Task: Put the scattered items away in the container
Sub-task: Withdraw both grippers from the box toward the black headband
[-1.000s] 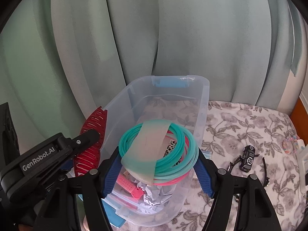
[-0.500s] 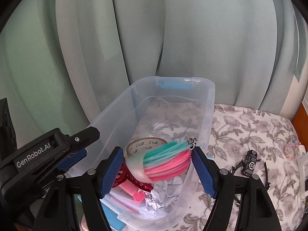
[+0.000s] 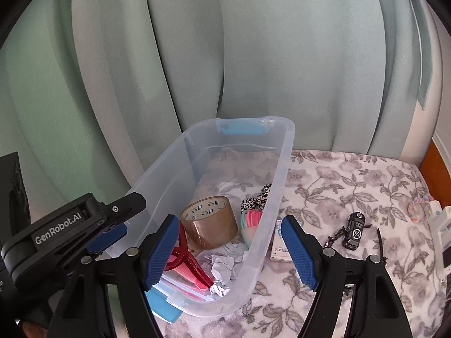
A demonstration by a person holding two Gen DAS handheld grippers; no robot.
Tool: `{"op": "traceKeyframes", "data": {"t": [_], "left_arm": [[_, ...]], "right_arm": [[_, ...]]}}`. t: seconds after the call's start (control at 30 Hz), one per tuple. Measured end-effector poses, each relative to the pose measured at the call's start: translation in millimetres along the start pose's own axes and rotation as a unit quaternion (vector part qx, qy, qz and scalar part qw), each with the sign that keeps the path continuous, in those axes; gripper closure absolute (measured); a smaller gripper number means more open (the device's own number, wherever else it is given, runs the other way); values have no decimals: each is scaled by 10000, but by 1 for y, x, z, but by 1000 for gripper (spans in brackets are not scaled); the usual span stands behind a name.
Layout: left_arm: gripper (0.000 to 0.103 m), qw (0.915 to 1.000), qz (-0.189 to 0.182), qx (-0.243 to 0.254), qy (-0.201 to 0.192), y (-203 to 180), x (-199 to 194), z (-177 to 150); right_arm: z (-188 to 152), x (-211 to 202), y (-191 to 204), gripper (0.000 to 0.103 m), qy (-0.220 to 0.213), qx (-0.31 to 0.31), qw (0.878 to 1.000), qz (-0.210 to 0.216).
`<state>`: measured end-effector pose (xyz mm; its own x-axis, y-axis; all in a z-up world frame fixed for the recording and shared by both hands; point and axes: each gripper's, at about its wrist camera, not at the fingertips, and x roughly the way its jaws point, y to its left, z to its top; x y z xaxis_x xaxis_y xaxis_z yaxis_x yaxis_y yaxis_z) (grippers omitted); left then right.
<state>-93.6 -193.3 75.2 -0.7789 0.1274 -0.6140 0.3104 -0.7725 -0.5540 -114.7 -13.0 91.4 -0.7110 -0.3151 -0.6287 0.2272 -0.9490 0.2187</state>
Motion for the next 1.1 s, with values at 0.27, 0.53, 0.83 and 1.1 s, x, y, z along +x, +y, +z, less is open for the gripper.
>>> {"op": "traceKeyframes", "data": {"t": [0.27, 0.53, 0.83, 1.1], "left_arm": [[42, 9984, 18, 562, -87, -39, -31, -12], [41, 9916, -134, 1268, -230, -95, -68, -37], [39, 9814, -272, 1890, -189, -141, -89, -70], [39, 9698, -194, 2433, 47, -179, -81, -109]], "right_arm": [[5, -42, -19, 25, -374, 304, 9988, -5], [6, -100, -52, 25, -897, 708, 9934, -77], [-7, -150, -93, 25, -1308, 1148, 9845, -229], [-24, -178, -135, 24, -1430, 1512, 9775, -352]]}}
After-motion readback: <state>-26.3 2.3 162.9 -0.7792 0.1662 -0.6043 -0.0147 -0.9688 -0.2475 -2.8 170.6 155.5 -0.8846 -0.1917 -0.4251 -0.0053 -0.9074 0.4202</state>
